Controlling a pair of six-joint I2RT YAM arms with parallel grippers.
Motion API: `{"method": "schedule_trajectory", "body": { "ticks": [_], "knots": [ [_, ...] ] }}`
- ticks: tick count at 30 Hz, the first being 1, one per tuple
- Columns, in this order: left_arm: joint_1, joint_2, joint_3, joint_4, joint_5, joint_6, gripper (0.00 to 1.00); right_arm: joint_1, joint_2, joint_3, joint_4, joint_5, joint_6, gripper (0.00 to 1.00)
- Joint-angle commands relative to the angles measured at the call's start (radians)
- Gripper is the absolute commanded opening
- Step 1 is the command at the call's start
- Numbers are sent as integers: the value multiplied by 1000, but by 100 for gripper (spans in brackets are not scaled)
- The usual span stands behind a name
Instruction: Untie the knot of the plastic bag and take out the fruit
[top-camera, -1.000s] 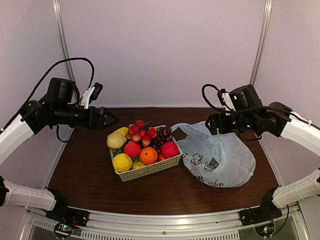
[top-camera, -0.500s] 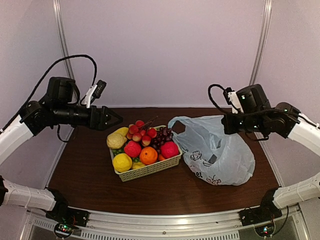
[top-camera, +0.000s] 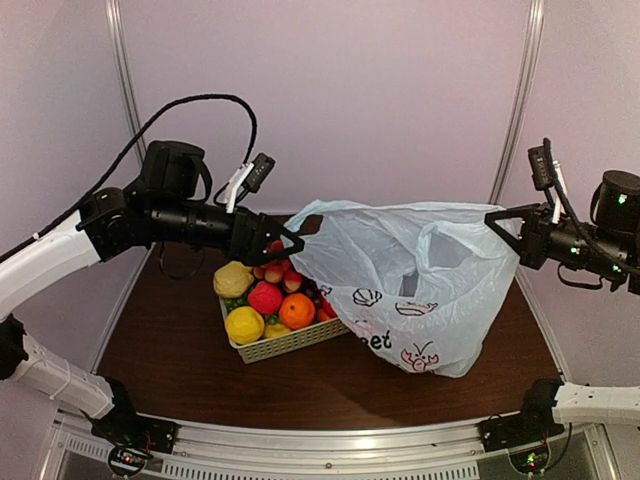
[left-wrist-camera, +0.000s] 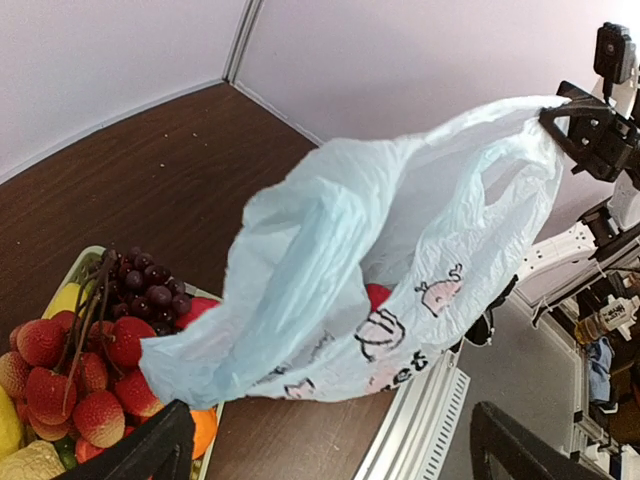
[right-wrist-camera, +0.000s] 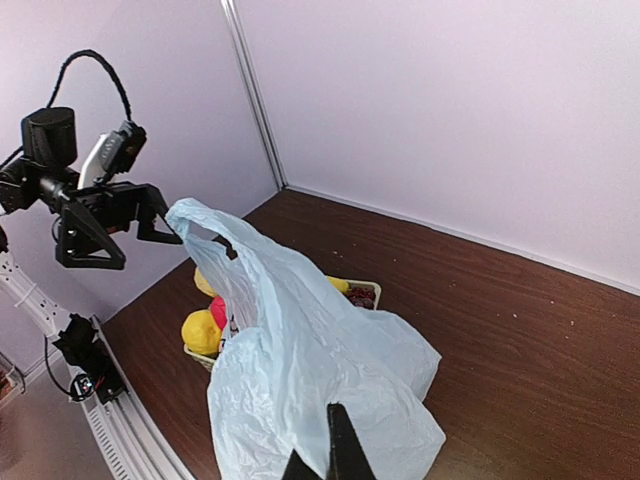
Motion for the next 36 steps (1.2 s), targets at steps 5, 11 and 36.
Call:
{"method": "schedule_trajectory", "body": {
  "ticks": [5, 11, 36],
  "knots": [
    [-25, -17, 8, 92, -143, -28, 97, -3, -55, -78, 127, -193, 13, 0],
    [-91, -12, -6, 83, -1, 2, 97, -3, -46, -104, 171, -253, 27, 0],
    [-301, 272, 108, 26, 0, 25, 18, -4, -19, -198, 230, -356, 36, 0]
  ]
}}
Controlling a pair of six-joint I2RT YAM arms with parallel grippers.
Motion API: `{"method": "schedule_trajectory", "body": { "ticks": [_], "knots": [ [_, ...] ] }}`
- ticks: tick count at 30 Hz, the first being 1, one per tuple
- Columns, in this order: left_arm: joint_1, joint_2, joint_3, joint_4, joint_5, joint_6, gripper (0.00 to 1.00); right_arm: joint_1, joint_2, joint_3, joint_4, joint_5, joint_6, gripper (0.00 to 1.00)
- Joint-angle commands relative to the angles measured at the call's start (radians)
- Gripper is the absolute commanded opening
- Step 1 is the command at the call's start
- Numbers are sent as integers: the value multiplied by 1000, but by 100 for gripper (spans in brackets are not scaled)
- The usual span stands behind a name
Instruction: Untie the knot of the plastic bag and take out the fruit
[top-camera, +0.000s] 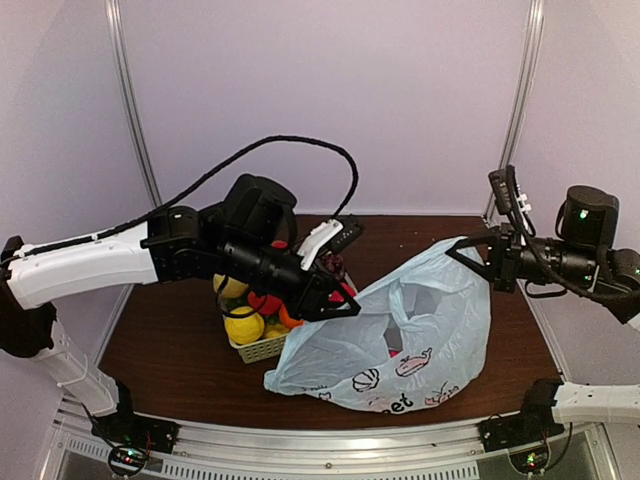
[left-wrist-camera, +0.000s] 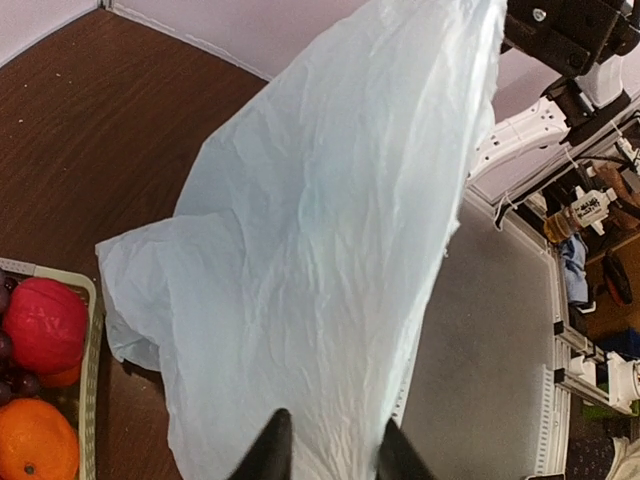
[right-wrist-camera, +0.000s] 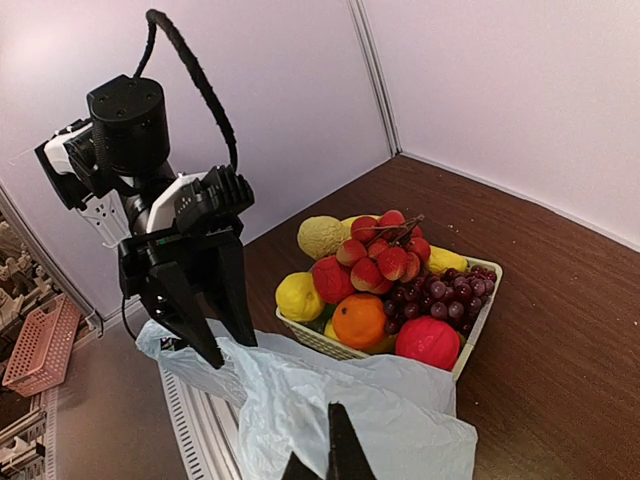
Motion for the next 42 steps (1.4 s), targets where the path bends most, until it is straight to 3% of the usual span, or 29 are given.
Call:
{"method": "schedule_trajectory", "body": {
  "ticks": [1, 2, 3, 4, 7, 8, 10, 17, 23, 33, 37, 42],
  "knots": [
    [-14, 29, 9, 29, 13, 3, 9, -3, -37, -21, 8, 5, 15, 0],
    [-18, 33, 11, 30, 14, 3, 1, -3, -43, -26, 5, 12, 20, 0],
    [-23, 36, 12, 33, 13, 2, 0, -4, -49, -30, 2, 26, 29, 2],
    [-27, 39, 9, 40, 12, -3, 0, -3, -56, -31, -3, 48, 40, 14],
    [-31, 36, 0, 67, -5, -33, 0, -3, -74, -10, -27, 100, 65, 71],
    [-31, 34, -4, 76, -16, -50, 0, -3, -79, 6, -40, 113, 71, 79],
    [-31, 24, -9, 95, -56, -93, 0, -3, -89, 43, -61, 113, 77, 86],
    [-31, -4, -28, 170, -82, -182, 0, 7, -33, 127, -47, -29, 103, 78],
    [-31, 10, -16, 160, -106, -218, 0, 112, 38, 153, -6, -46, 96, 72],
    [-30, 13, -9, 139, -139, -230, 0, 582, 245, 199, -57, 349, 71, 60],
    [-30, -4, -28, 147, -160, -237, 0, 631, 305, 122, -110, 553, 174, 57],
    [-29, -40, -84, 179, -176, -254, 0, 631, 241, -89, -120, 739, 413, 57]
  ]
}}
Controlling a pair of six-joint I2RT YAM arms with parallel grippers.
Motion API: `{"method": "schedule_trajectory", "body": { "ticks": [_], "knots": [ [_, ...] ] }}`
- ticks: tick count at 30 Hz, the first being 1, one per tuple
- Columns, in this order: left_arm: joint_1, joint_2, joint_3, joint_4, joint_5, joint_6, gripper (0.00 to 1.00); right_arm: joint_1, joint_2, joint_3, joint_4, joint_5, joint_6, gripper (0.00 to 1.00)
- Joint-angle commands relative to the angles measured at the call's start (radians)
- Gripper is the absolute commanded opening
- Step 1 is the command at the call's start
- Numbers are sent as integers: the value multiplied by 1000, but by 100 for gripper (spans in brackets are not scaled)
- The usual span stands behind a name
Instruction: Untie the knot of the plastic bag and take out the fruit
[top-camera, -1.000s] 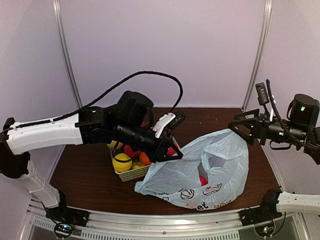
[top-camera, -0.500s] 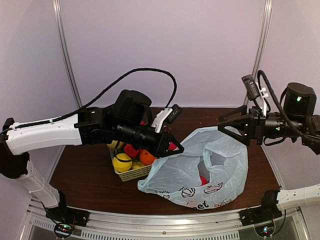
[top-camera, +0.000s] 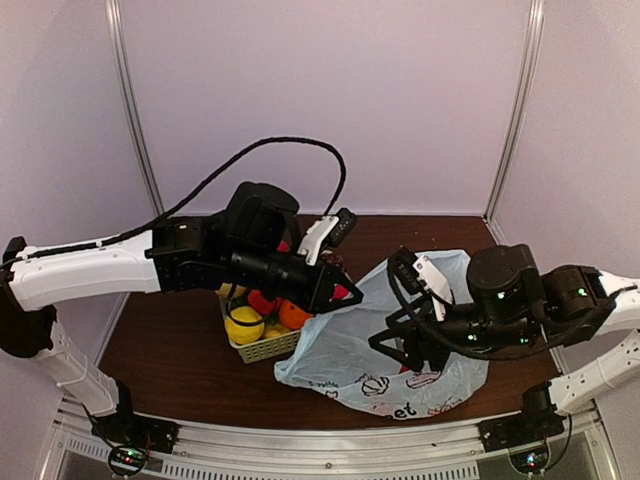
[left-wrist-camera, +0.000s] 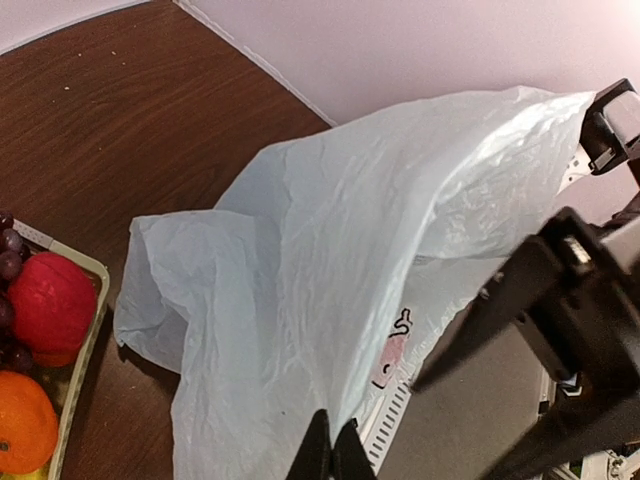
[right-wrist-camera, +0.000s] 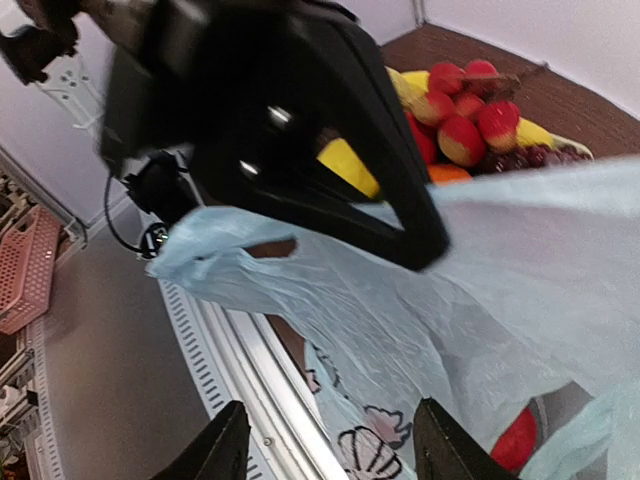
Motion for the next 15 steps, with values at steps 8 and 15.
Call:
{"method": "schedule_trajectory", "body": {
  "ticks": [8, 15],
  "knots": [
    [-1, -112, -120, 116, -39, -12, 0, 32, -102, -346, -265, 265, 520, 61],
    [-1, -185, -243, 201, 45, 31, 0, 82, -132, -443, -372, 180, 665, 70]
  ]
}}
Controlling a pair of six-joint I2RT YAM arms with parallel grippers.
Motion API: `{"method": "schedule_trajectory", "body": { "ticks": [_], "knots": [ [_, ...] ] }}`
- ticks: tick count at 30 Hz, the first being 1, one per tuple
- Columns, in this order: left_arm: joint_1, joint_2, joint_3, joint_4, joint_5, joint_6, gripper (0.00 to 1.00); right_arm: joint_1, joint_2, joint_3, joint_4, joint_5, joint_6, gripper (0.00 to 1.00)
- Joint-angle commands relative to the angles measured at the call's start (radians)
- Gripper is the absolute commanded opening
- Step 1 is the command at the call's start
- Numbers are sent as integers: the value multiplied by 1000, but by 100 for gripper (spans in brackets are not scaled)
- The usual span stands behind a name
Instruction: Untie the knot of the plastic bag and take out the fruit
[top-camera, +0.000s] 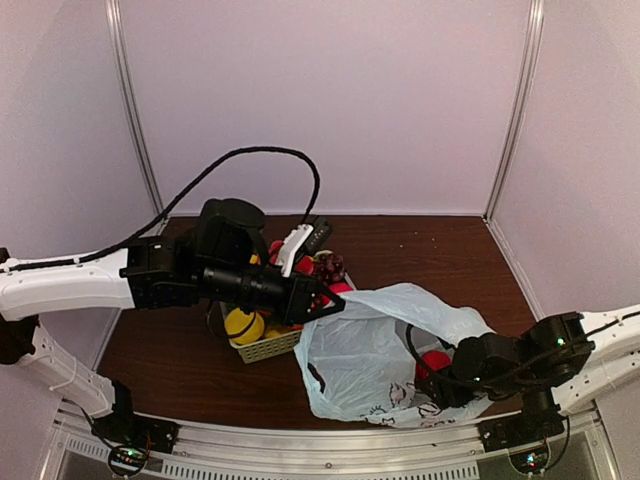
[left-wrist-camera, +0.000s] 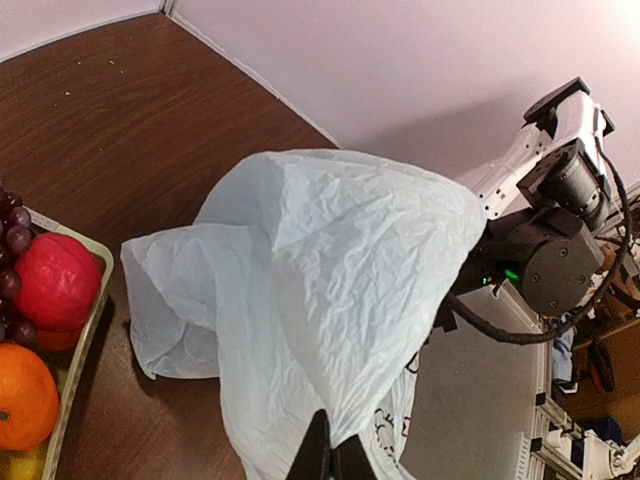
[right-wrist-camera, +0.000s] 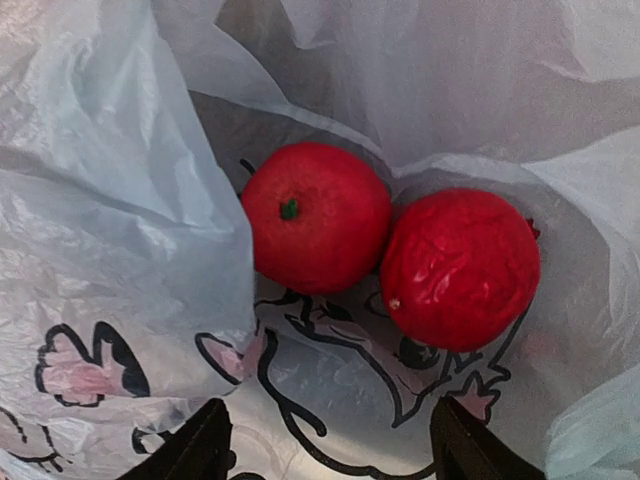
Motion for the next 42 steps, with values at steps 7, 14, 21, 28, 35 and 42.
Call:
{"method": "schedule_trajectory", "body": {
  "ticks": [7, 14, 21, 28, 35, 42],
  "knots": [
    [-2, -56, -103, 93, 205, 70, 0, 55, -37, -26, -165, 39, 223, 84],
    [-14, -46, -120, 94, 245, 81, 0, 43, -40, 48, -84, 213, 212, 86],
    [-16, -50, -131, 93, 266, 73, 0, -79, 45, 41, 74, 274, 92, 82],
    [-15, -50, -127, 83, 273, 71, 0, -248, 151, -13, 195, 194, -34, 88],
    [-16, -48, -127, 78, 268, 68, 0, -354, 213, -86, 407, 76, -167, 94],
    [-18, -64, -134, 76, 250, 57, 0, -405, 328, -91, 468, 33, -200, 94]
  ]
}}
